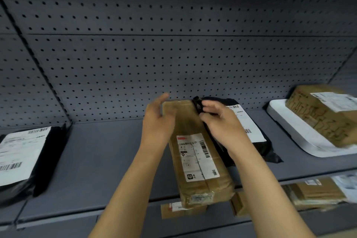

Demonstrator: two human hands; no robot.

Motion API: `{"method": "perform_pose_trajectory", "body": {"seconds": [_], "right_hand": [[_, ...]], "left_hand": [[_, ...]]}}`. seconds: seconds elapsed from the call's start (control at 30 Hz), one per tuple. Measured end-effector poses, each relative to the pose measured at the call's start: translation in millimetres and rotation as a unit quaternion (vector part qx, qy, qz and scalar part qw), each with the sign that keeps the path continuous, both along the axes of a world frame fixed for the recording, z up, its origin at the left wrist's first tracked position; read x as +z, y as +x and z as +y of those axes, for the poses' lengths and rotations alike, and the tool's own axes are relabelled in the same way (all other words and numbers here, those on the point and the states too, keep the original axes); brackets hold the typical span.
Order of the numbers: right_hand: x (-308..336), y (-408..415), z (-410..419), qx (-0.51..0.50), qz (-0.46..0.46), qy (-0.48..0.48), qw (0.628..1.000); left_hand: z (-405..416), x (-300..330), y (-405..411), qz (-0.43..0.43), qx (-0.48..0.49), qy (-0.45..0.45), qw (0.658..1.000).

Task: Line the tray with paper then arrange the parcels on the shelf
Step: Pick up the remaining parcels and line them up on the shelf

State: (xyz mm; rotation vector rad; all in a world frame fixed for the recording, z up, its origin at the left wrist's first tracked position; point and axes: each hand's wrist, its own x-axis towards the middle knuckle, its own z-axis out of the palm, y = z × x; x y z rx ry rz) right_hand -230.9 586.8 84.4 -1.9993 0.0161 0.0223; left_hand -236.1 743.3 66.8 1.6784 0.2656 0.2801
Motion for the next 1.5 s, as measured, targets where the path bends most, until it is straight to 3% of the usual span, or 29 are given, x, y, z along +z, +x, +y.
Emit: {"method": "perform_pose_trajectory", "body": {"seconds": [0.17,0.33,0.67,0.9,1.17,1.5], "right_hand": [[-12,-7,2,0.093,0.077,-0.128,0.984],[-18,-9,7,0.078,0.070,-0.148,0.984],[-8,-13,21,0.013,-0.007,-0.052,0.999],[3,-5,42,-0.030,0.013,0.144,0.989],[36,-14,103,0.040,-0.034,0.195,0.979],[42,-45,225,0.159,-0.074,0.127,0.976]], "left_hand": [[-9,-26,-2,0.102,-0.030,0.006,0.994],[-16,-45,-11,0.122,-0.053,-0.013,0.991],[0,-31,-21,0.098,-0.003,-0.076,0.992],[33,9,-29,0.033,0.032,-0.061,0.997],[100,49,-53,-0.046,0.074,-0.069,0.994],[219,68,-113,-0.023,0.147,-0.094,0.984]]}}
